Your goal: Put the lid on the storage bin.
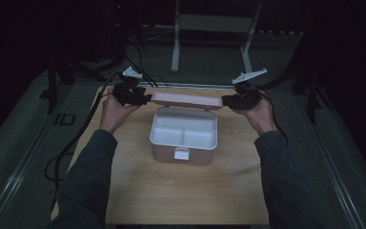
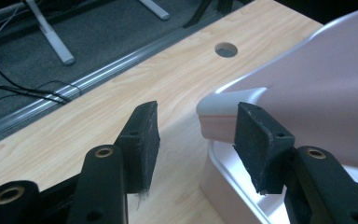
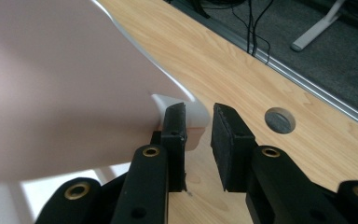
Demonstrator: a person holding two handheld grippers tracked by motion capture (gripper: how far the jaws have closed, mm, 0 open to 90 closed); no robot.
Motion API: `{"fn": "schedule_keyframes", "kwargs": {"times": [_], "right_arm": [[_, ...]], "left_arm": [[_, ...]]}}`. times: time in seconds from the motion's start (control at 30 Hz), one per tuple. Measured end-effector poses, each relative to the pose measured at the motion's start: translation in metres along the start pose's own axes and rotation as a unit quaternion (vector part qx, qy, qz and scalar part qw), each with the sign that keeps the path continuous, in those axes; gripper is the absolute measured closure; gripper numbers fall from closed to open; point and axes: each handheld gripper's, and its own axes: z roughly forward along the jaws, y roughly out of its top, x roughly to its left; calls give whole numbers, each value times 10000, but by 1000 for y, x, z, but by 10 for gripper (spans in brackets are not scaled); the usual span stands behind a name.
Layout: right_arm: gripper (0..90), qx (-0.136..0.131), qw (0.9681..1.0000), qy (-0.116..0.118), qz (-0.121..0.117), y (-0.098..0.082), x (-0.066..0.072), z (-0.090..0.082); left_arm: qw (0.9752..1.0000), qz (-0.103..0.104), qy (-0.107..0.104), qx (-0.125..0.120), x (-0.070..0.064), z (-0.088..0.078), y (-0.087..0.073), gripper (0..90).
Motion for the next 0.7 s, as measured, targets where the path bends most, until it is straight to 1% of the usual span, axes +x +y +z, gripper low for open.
{"fn": "schedule_keyframes", "kwargs": {"times": [0.07, 0.17, 0.23, 0.27, 0.33, 0.37, 0.4, 0.43, 0.47, 0.5, 0.57, 0.6, 0.63, 0.67, 0.7], "right_arm": [[745, 29, 10000, 30, -38, -3, 3, 1], [740, 89, 9999, 51, -120, -7, 7, 4], [739, 140, 9997, 77, -182, -8, 10, 6], [739, 146, 9996, 90, -215, -9, 12, 6], [736, 183, 9993, 125, -292, -11, 17, 7], [736, 183, 9993, 125, -292, -11, 17, 7], [732, 189, 9991, 126, -369, -12, 19, 8], [727, 237, 9986, 124, -463, -16, 25, 8], [726, 264, 9984, 132, -487, -18, 27, 8], [724, 273, 9983, 153, -499, -20, 28, 8], [723, 274, 9981, 155, -528, -23, 30, 7], [723, 274, 9981, 155, -528, -23, 30, 7], [723, 270, 9982, 160, -519, -25, 31, 6], [722, 266, 9981, 166, -521, -29, 32, 5], [722, 268, 9981, 167, -521, -32, 33, 5]], "left_arm": [[10000, 10, -37, 14, -2, 1, -5, 490], [9998, 117, -22, 146, -7, 3, -12, 488], [9998, 132, -115, 123, -11, 3, -17, 474], [9997, 161, -122, 130, -13, 3, -19, 475], [9995, 206, -91, 221, -17, 4, -25, 470], [9995, 206, -91, 221, -17, 4, -25, 468], [9995, 206, -91, 221, -17, 4, -25, 468], [9984, 411, 27, 385, -27, 4, -36, 454], [9984, 441, 39, 359, -30, 3, -39, 452], [9985, 428, 19, 345, -31, 2, -42, 452], [9979, 465, 141, 419, -34, 0, -48, 450], [9979, 465, 141, 419, -34, 0, -48, 449], [9979, 449, 162, 434, -37, 0, -53, 449], [9982, 400, 133, 420, -38, -1, -58, 449], [9979, 421, 187, 454, -39, -2, -60, 457]]}}
